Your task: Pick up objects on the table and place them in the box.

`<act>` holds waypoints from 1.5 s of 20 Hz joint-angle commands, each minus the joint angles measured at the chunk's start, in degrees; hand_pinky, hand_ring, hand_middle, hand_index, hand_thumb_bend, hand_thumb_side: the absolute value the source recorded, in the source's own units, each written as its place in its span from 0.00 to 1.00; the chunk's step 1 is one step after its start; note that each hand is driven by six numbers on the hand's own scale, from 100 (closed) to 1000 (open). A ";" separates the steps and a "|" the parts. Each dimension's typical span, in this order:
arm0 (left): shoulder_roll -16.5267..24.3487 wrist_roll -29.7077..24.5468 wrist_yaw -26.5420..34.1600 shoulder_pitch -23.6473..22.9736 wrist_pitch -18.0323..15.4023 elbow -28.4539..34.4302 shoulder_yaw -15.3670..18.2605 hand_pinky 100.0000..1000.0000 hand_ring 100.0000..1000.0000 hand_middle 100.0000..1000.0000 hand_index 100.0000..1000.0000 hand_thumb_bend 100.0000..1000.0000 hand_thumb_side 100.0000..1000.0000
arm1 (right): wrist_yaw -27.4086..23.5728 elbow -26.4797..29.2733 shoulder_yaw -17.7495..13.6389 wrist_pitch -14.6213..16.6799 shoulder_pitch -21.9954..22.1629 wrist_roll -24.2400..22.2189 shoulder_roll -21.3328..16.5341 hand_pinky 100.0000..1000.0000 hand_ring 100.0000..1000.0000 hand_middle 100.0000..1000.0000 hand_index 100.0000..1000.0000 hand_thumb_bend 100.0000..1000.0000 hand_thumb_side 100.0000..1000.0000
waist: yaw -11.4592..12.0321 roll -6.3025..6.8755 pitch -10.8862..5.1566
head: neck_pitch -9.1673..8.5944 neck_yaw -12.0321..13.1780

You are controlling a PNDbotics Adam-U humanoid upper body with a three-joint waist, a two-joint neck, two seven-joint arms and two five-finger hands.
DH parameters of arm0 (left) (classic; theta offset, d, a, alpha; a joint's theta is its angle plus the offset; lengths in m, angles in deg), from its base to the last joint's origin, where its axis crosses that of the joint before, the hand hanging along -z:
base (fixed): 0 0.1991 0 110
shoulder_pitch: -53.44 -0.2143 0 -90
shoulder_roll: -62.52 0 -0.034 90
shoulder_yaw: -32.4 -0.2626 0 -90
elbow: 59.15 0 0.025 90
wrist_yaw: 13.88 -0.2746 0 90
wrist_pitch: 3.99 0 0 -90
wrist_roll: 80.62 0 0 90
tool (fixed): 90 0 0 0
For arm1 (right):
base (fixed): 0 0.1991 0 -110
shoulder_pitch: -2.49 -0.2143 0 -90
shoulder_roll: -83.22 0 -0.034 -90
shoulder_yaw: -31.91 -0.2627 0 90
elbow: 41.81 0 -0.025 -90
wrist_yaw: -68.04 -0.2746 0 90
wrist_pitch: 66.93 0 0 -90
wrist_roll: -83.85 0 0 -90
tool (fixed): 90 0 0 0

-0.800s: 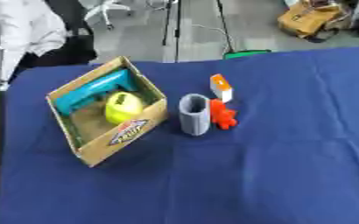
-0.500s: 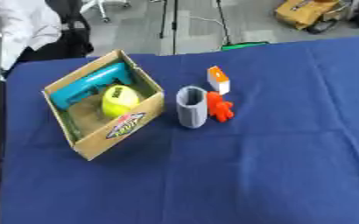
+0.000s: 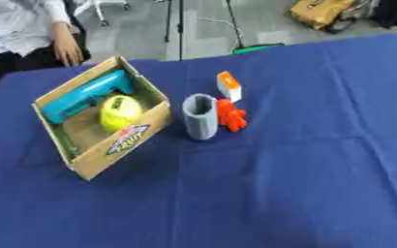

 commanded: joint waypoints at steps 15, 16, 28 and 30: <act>1.14 13.68 1.10 -14.19 -1.15 0.53 4.70 1.00 0.93 0.95 0.99 0.00 1.00 | 18.12 -4.36 1.61 -13.78 -6.78 -42.24 -6.10 0.85 0.86 0.85 0.89 0.00 0.73 | 0.75 -1.07 0.05 | -3.21 -1.00; 0.87 13.68 1.29 -14.39 -1.12 0.53 4.76 1.00 0.92 0.95 0.99 0.00 1.00 | 19.08 -5.50 2.27 -13.72 -7.63 -43.81 -6.03 0.86 0.86 0.85 0.89 0.00 0.74 | 0.84 -1.10 0.01 | -3.05 -0.81; -0.66 12.94 2.20 -14.82 -1.04 0.53 4.24 0.99 0.93 0.94 0.97 0.00 1.00 | 27.60 -20.35 8.82 -13.07 -15.59 -53.63 -2.10 0.85 0.88 0.87 0.90 0.00 0.69 | 2.06 -1.46 -0.60 | -1.97 1.05; -0.89 12.78 2.30 -14.78 -1.13 0.53 4.11 0.99 0.92 0.94 0.97 0.00 1.00 | 28.18 -23.99 9.53 -12.93 -16.74 -54.08 -0.89 0.86 0.88 0.87 0.90 0.00 0.69 | 2.33 -1.54 -0.70 | -2.21 0.43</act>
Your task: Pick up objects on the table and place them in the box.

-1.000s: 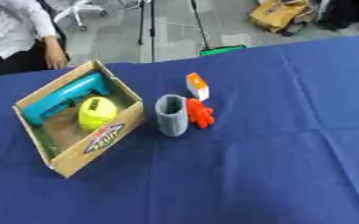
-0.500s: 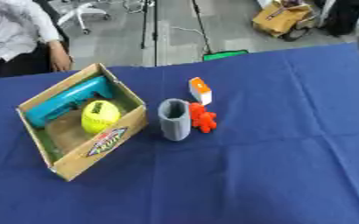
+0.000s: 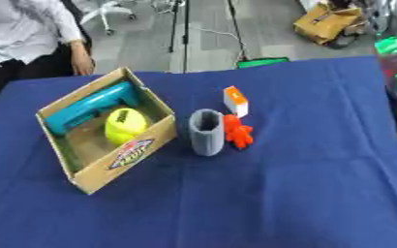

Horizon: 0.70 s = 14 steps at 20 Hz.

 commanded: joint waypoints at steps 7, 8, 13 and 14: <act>0.25 -0.92 0.44 0.35 -0.24 0.68 -0.43 0.99 0.93 0.94 0.96 0.00 1.00 | 2.05 -14.25 1.86 1.83 -4.59 -3.06 3.26 0.88 0.91 0.88 0.91 0.00 0.73 | 0.38 -0.30 -1.43 | -0.56 -2.54; 0.27 -1.00 0.46 0.33 -0.24 0.68 -0.47 0.99 0.93 0.94 0.96 0.00 1.00 | 2.29 -16.21 2.07 2.58 -5.28 -4.46 3.48 0.89 0.91 0.89 0.91 0.00 0.75 | 0.39 -0.32 -1.47 | -0.51 -2.75; 0.70 -1.48 0.59 -0.02 -0.22 0.68 -0.80 0.99 0.92 0.94 0.96 0.00 1.00 | 0.64 -27.00 4.06 7.05 -9.67 -11.30 3.57 0.89 0.91 0.88 0.91 0.00 0.79 | 0.49 -1.04 -1.75 | -0.26 -3.70; 0.76 -1.57 0.64 -0.08 -0.22 0.68 -0.84 0.99 0.92 0.94 0.95 0.00 1.00 | 0.30 -29.10 4.40 7.58 -10.55 -11.70 3.62 0.89 0.91 0.88 0.91 0.00 0.79 | 0.48 -1.16 -1.79 | -0.24 -3.75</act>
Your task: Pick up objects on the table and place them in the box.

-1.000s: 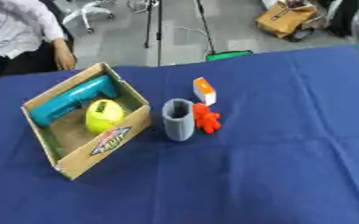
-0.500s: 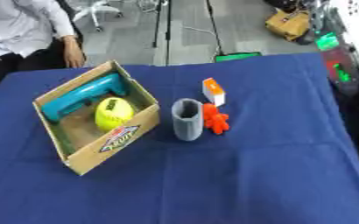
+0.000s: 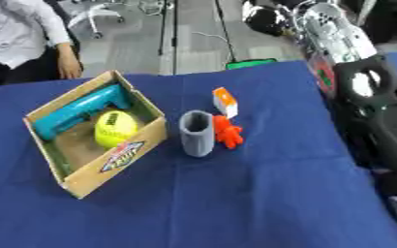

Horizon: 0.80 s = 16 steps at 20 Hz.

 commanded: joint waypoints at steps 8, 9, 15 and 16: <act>1.56 -1.26 0.69 0.12 0.22 0.70 -0.66 0.99 0.92 0.93 0.93 0.00 1.00 | -0.33 -24.11 1.23 3.34 -7.19 0.36 1.88 0.88 0.90 0.86 0.92 0.00 0.84 | 0.06 -1.34 -1.30 | -0.61 -1.38; 1.59 -1.37 0.75 0.13 0.24 0.70 -0.73 0.99 0.92 0.93 0.93 0.00 1.00 | 0.17 -26.66 0.98 3.63 -7.53 1.11 2.36 0.87 0.90 0.86 0.93 0.00 0.87 | 0.06 -1.47 -1.27 | -0.71 -1.50; 1.66 -1.81 0.99 0.07 0.32 0.70 -0.97 0.99 0.92 0.92 0.92 0.00 1.00 | 2.72 -38.06 -1.78 5.26 -8.91 6.16 5.07 0.87 0.90 0.86 0.94 0.00 0.98 | 0.05 -1.90 -0.95 | -1.15 -1.84; 1.66 -1.87 1.02 0.06 0.34 0.70 -1.00 0.99 0.92 0.92 0.92 0.00 1.00 | 2.65 -39.20 -2.21 5.33 -8.99 6.79 5.43 0.87 0.90 0.86 0.94 0.00 1.00 | 0.07 -1.98 -0.87 | -1.21 -1.86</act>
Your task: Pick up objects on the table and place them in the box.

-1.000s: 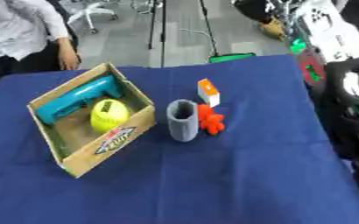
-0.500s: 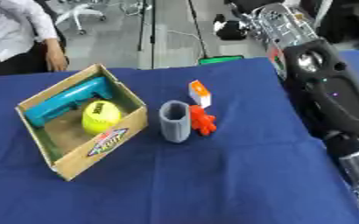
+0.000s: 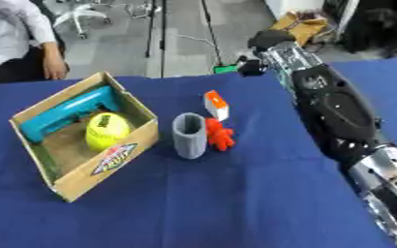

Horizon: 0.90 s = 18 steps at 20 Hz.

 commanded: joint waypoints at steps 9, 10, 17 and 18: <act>1.39 -0.77 0.66 0.43 0.20 0.71 -0.28 0.99 0.92 0.91 0.91 0.00 1.00 | -4.77 -8.23 -2.38 1.78 -1.16 6.69 2.32 0.87 0.92 0.87 0.97 0.00 1.00 | 0.22 -0.60 -0.25 | -1.18 0.18; 1.39 -0.83 0.71 0.41 0.23 0.71 -0.30 0.99 0.92 0.91 0.91 0.00 1.00 | -5.57 -8.38 -2.31 1.98 -1.08 6.87 2.40 0.87 0.92 0.87 0.97 0.00 1.00 | 0.22 -0.61 -0.25 | -1.17 0.27; 1.46 -1.26 1.02 0.22 0.41 0.71 -0.37 0.99 0.92 0.91 0.91 0.00 1.00 | -13.42 -6.47 -0.24 3.81 -0.67 6.68 2.11 0.89 0.94 0.88 1.00 0.00 1.00 | -0.07 -0.64 -0.32 | -1.22 1.02; 1.47 -1.35 1.06 0.24 0.42 0.71 -0.39 0.99 0.92 0.91 0.90 0.00 1.00 | -14.58 -5.97 0.27 3.87 -0.53 6.40 1.91 0.89 0.94 0.88 1.00 0.00 1.00 | -0.11 -0.64 -0.31 | -1.20 1.14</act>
